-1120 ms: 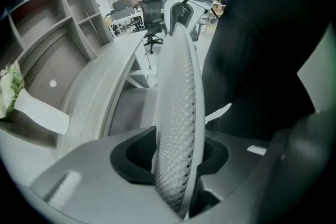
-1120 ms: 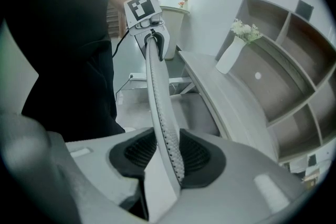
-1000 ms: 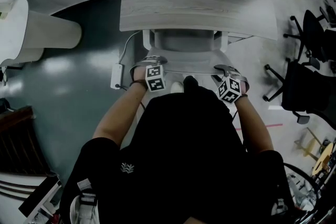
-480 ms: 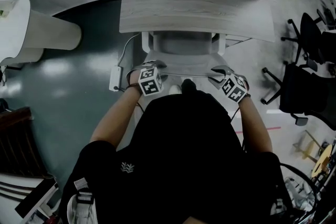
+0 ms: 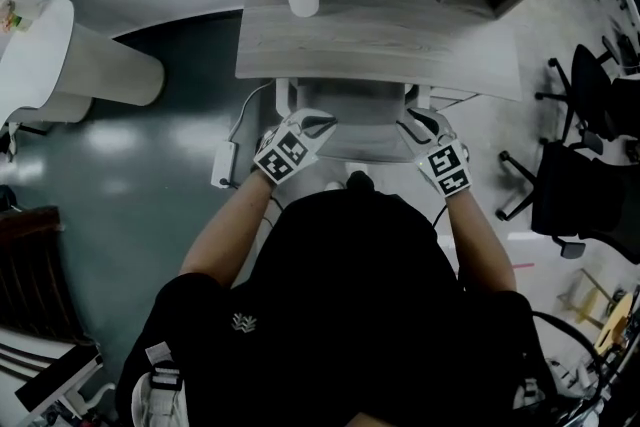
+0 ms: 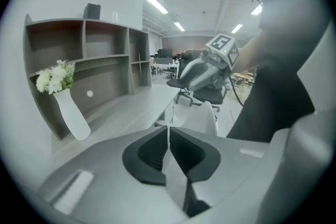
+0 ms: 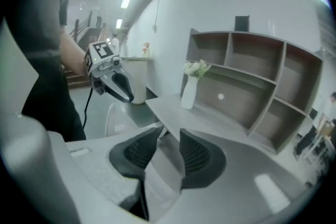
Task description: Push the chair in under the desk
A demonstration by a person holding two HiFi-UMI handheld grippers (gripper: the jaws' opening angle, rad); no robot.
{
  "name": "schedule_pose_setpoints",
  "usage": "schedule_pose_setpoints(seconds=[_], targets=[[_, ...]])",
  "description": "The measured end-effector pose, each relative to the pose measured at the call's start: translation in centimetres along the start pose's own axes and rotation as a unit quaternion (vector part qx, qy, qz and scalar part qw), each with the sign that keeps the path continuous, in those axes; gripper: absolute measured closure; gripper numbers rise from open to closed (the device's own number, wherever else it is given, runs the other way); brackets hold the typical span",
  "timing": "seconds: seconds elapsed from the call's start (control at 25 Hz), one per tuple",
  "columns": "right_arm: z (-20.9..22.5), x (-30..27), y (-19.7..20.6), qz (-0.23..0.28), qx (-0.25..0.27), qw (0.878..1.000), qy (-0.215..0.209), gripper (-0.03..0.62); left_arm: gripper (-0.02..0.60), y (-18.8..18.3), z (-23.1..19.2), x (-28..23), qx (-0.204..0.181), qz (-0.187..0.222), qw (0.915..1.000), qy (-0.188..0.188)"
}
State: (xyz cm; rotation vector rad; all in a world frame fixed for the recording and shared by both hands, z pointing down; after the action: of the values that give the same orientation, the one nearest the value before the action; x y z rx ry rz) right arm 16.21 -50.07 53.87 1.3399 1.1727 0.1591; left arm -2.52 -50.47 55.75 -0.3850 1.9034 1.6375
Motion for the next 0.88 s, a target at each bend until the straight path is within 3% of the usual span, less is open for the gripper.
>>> schedule_pose_setpoints(seconds=[0.16, 0.32, 0.4, 0.44, 0.68, 0.88], targets=[[2.2, -0.2, -1.0, 0.038, -0.071, 0.996, 0.047, 0.456, 0.575, -3.0, -2.1, 1.0, 0.002, 0.069, 0.9943, -0.082], [3.7, -0.7, -0.8, 0.061, -0.140, 0.987, 0.049, 0.465, 0.575, -4.1, -4.6, 2.6, 0.034, 0.133, 0.9760, -0.169], [4.3, -0.8, -0.5, 0.070, -0.151, 0.984, 0.057, 0.533, 0.575, -3.8, -5.5, 3.1, 0.054, 0.144, 0.9684, -0.196], [4.5, -0.8, -0.4, 0.073, -0.148, 0.984, 0.061, 0.588, 0.575, -3.5, -5.9, 3.2, 0.061, 0.143, 0.9663, -0.205], [6.0, -1.3, 2.0, 0.063, -0.182, 0.977, 0.087, 0.592, 0.575, -1.9, -6.3, 1.4, 0.035, 0.095, 0.9707, -0.218], [6.9, -1.4, 3.4, 0.054, -0.232, 0.967, 0.090, 0.592, 0.575, -0.9, -6.1, 0.9, 0.051, 0.087, 0.9717, -0.213]])
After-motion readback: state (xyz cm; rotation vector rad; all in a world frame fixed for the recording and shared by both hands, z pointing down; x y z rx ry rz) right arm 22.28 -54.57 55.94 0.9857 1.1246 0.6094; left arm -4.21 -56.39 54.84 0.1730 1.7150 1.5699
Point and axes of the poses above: the fingertips, and each gripper's own axes: x backward along the fingers, z to its right, y out of its underside, the point moved 4 cm from there along x, backward along the fingers, and after that the axes turned 9 degrees about y, right-handed, at the moved point
